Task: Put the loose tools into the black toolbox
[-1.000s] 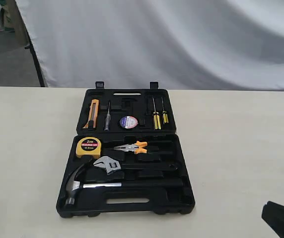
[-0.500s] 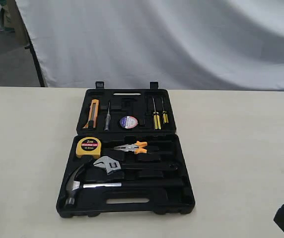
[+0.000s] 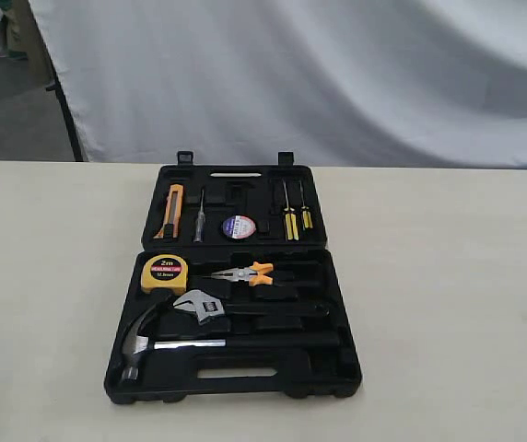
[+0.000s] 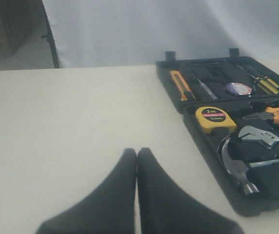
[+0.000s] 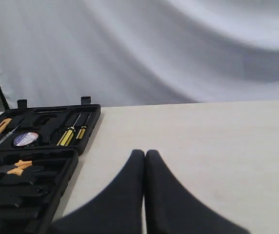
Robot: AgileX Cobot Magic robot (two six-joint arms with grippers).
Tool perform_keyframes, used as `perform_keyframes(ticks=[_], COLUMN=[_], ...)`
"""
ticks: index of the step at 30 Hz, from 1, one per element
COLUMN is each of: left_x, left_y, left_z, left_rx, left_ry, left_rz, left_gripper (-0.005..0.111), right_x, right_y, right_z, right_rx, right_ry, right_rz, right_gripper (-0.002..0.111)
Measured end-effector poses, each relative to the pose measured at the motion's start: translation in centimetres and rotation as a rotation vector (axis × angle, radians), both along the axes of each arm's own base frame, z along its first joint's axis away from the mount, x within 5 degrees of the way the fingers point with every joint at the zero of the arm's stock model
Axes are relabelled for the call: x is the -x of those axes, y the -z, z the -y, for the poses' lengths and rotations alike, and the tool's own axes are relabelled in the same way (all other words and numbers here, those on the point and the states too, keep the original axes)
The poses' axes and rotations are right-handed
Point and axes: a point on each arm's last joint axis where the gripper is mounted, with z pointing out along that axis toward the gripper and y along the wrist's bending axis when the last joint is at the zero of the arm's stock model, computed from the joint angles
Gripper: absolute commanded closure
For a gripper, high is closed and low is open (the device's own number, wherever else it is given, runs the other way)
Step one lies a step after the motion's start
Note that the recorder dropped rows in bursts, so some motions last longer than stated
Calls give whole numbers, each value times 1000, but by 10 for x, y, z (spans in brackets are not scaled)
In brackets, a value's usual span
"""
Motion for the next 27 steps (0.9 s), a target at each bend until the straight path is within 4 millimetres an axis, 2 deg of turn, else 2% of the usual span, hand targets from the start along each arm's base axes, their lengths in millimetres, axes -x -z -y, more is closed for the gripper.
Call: perform_keyframes(ticks=[27], left_x=[0], left_y=[0], left_z=[0], left_rx=[0], left_ry=[0], left_rz=[0], left_gripper=[106], right_x=[0], right_y=[2], right_z=[0], right_rx=[12], right_ry=[-5], right_rz=[-21], right_gripper=[108])
